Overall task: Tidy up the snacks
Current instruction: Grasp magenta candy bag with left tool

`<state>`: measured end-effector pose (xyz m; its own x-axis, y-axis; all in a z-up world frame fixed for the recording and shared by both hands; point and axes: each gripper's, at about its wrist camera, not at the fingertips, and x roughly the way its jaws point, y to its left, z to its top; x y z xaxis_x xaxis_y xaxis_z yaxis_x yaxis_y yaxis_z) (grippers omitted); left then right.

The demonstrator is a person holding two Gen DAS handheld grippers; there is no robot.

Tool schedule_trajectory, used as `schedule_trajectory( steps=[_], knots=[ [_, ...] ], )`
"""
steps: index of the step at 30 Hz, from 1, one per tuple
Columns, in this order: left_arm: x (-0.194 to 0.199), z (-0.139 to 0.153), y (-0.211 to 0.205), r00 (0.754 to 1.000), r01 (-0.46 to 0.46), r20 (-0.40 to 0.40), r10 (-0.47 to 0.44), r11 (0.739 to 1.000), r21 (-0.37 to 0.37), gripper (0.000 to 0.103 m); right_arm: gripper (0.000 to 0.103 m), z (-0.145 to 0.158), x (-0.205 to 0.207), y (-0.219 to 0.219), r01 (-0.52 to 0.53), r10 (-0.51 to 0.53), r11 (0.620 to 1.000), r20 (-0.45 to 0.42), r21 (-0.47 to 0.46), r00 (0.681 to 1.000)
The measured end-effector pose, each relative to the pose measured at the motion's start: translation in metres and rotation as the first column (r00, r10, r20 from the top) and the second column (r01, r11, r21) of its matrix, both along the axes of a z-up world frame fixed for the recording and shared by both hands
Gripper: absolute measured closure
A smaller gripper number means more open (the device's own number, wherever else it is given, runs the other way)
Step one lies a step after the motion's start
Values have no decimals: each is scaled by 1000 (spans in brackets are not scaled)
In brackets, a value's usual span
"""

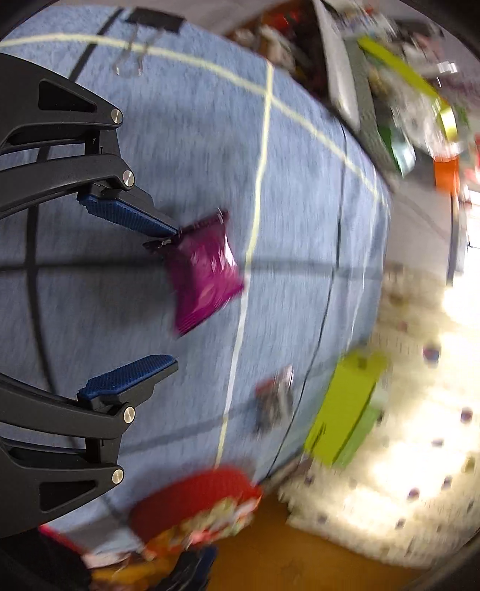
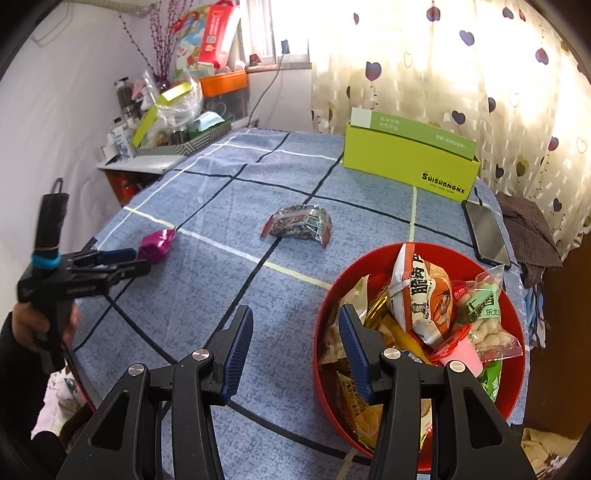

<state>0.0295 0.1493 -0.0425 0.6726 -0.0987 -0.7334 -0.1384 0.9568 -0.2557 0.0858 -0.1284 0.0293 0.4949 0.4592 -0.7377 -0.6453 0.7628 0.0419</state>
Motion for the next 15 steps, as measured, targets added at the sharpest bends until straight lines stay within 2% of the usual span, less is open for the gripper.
schedule_trajectory(
  steps=[3, 6, 10, 13, 15],
  knots=[
    [-7, 12, -16, 996, 72, 49, -74, 997, 36, 36, 56, 0, -1, 1, -4, 4, 1000, 3, 0, 1000],
    [-9, 22, -19, 993, 81, 82, -89, 992, 96, 36, 56, 0, -1, 1, -5, 5, 1000, 4, 0, 1000],
    [5, 21, -11, 995, 74, 57, -85, 981, 181, 36, 56, 1, -2, 0, -5, 5, 1000, 6, 1, 1000],
    [21, 11, -2, 998, 63, 7, -67, 961, 268, 36, 56, 1, -2, 0, -4, 4, 1000, 5, -1, 1000],
    [30, 4, 1, 998, 61, -17, -58, 952, 298, 36, 56, 0, -1, -1, -3, 3, 1000, 1, 0, 1000]
  ],
)
